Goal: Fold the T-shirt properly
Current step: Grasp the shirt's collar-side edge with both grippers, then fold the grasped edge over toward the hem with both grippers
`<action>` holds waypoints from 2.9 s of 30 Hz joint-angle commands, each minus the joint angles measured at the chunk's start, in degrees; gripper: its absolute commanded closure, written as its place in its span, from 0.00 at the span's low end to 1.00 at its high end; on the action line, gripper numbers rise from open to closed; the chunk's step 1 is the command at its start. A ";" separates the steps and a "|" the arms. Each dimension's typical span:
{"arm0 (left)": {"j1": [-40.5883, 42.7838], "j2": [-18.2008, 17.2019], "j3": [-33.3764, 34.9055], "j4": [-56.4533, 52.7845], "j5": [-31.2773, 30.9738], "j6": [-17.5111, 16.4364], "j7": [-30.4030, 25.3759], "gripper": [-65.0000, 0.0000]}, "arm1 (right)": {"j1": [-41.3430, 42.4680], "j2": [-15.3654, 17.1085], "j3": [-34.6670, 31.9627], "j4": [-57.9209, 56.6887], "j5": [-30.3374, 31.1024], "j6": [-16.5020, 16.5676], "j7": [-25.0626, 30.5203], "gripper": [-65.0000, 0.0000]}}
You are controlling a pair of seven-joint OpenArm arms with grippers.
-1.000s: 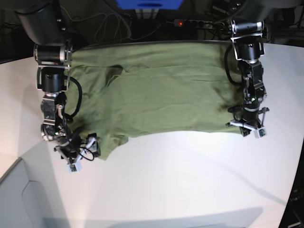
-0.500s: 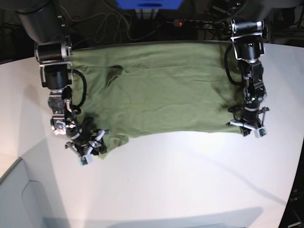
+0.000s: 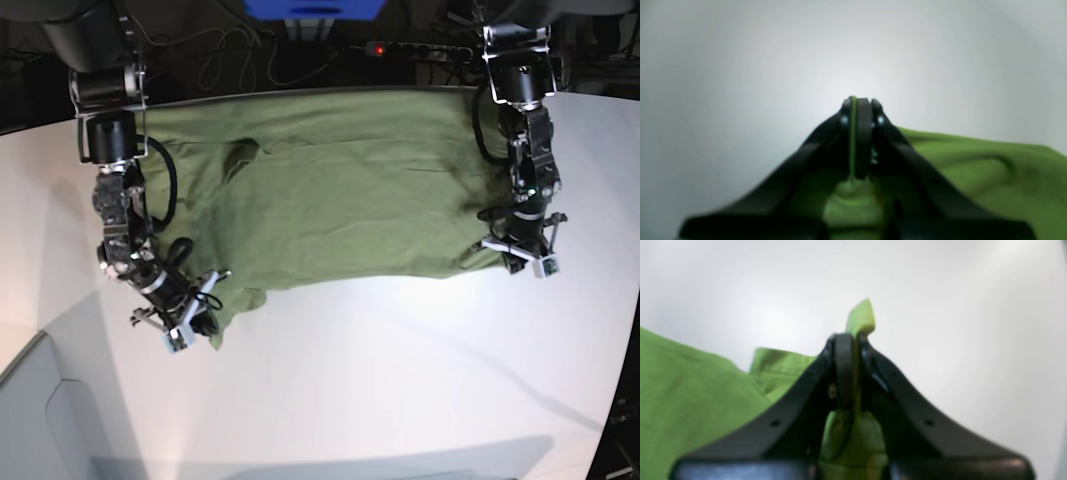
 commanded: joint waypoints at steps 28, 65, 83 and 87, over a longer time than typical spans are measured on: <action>15.54 0.56 -4.00 26.36 -0.27 -0.40 -2.11 1.00 | -22.00 0.52 9.11 28.56 0.84 -0.23 2.12 1.00; 23.98 3.03 -5.85 27.32 -0.18 -0.58 -2.46 1.00 | -34.31 -1.94 16.41 30.14 1.11 0.04 2.21 1.00; 25.74 3.11 -5.85 27.23 -0.36 -0.58 -2.46 1.00 | -38.18 -3.44 18.69 33.66 1.11 0.04 2.30 1.00; 25.92 3.20 -5.85 27.23 -0.36 -0.58 -2.46 1.00 | -38.27 -3.44 18.69 33.31 1.02 0.04 2.30 1.00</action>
